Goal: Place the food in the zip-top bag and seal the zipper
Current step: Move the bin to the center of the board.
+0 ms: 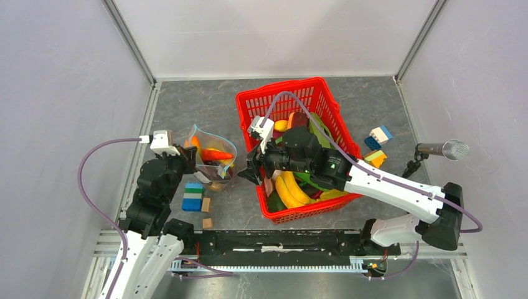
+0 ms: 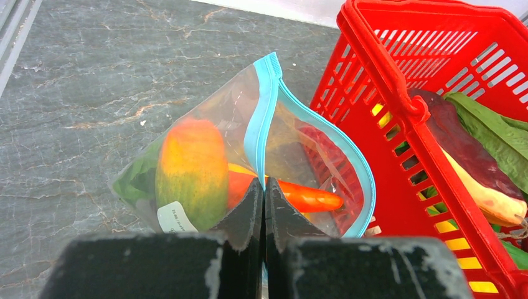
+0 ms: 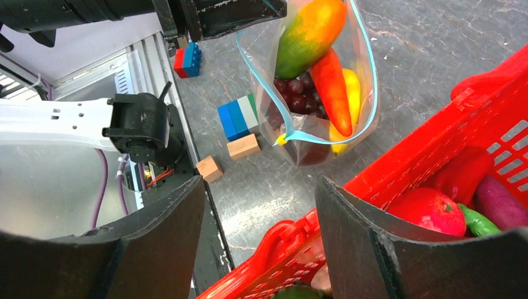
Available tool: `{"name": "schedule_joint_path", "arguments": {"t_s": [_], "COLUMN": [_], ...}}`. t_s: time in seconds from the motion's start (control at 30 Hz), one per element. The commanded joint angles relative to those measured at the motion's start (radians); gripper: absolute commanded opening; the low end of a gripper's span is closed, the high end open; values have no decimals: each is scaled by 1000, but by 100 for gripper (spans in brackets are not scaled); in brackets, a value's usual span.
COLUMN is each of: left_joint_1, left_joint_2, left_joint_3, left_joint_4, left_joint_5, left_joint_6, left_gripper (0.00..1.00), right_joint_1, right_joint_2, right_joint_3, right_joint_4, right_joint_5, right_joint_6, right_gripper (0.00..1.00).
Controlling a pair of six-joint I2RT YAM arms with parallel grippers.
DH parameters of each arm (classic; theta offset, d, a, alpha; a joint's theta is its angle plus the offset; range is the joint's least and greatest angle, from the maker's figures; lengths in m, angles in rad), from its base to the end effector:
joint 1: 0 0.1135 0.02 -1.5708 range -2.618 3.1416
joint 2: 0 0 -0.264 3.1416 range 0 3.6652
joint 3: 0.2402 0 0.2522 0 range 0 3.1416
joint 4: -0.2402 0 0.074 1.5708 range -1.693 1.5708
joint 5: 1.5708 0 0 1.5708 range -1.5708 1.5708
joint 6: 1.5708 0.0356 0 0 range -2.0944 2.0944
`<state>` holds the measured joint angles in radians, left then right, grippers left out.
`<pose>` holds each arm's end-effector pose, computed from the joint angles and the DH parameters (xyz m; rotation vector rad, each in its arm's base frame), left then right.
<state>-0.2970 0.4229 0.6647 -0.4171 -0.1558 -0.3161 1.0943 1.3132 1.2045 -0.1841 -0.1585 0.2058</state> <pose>0.1070 -0.0270 0.3197 -0.1313 1.7493 -0.3126 0.1359 0.2756 0.3704 -0.9623 1.7482 1.0217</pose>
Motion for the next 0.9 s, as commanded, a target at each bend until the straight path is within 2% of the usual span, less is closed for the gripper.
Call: {"name": "schedule_joint_path", "arguments": {"t_s": [0.0, 0.17, 0.3, 0.47, 0.63, 0.87], "left_joint_1": [9, 11, 12, 12, 12, 12], "left_joint_2": [-2, 3, 3, 6, 7, 15], "left_joint_3": [20, 20, 20, 20, 19, 22], "left_joint_4": [56, 57, 56, 58, 59, 58], "left_joint_5": [2, 3, 5, 10, 11, 12], "left_joint_6": [-9, -9, -9, -11, -10, -11], "left_gripper": [2, 2, 2, 2, 2, 2], "right_joint_1": [24, 81, 145, 186, 205, 335], "right_joint_2": [-44, 25, 70, 48, 65, 162], "right_joint_3": [9, 65, 123, 92, 105, 218], "right_joint_4": [33, -19, -60, -15, -47, -196], "right_joint_5": [-63, -37, 53, 172, 78, 62], "right_joint_6": [-24, -50, -101, -145, -154, -189], "right_gripper": [70, 70, 71, 72, 70, 69]}}
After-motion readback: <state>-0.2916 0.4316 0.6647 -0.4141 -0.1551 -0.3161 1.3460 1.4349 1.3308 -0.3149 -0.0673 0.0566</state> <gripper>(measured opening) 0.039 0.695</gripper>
